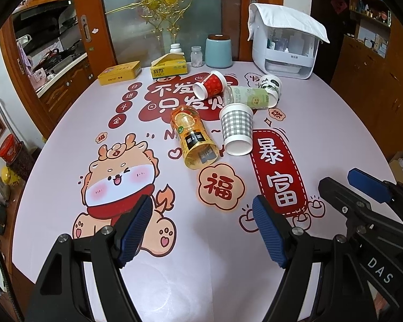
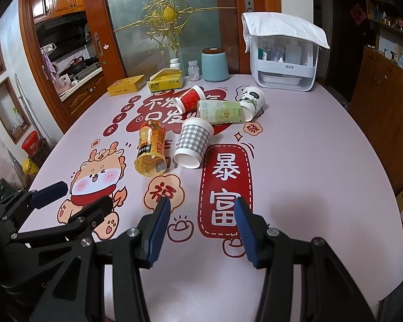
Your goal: Flip cup upright
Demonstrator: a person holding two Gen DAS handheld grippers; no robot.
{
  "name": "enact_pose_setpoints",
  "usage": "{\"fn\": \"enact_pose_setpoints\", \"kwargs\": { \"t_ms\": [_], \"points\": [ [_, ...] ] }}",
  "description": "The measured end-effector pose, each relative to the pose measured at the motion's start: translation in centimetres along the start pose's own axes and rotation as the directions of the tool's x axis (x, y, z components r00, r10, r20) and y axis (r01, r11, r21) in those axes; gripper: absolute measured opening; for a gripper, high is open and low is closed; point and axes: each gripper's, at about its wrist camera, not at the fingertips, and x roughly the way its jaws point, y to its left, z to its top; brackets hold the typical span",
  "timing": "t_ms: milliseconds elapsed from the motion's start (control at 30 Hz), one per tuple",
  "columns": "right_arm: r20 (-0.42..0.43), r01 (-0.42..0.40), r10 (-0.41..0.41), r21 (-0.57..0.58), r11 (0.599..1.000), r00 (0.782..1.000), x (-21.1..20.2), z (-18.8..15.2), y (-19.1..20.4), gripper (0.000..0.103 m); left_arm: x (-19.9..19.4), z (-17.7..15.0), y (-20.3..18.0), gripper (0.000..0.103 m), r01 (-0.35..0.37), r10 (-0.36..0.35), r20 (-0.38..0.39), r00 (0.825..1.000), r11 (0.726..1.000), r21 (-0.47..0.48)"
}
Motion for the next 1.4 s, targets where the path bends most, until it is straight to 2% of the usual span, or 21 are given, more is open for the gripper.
{"fn": "enact_pose_setpoints", "kwargs": {
  "t_ms": [733,900,1100,1267,1400],
  "points": [
    [-0.006,0.003,-0.003,-0.001,1.0,1.0,0.4,0.0,-0.1,0.05,0.8,0.2,-0.4,0.075,0.008,-0.008,-0.009,1.0,1.0,0.016],
    [-0.014,0.004,-0.004,-0.003,1.0,1.0,1.0,-0.1,-0.2,0.05,1.0,0.9,0.2,0.075,-0.003,0.0,0.034,0.999,0.997,0.082],
    [-0.024,0.008,-0.008,0.007,1.0,1.0,1.8,0.2,-0.3,0.05,2.3,2.8,3.1,0.075,-0.018,0.0,0.085,0.996,0.978,0.206],
    [-0.039,0.004,-0.003,0.016,1.0,0.999,2.9,0.4,-0.2,0.05,5.0,4.5,6.4,0.075,-0.02,0.002,0.073,0.997,0.968,0.25],
    [-0.044,-0.017,0.018,0.015,1.0,0.999,3.9,0.7,0.4,0.05,6.7,5.5,7.3,0.075,0.038,-0.053,0.051,0.997,0.964,0.263]
  ]
}}
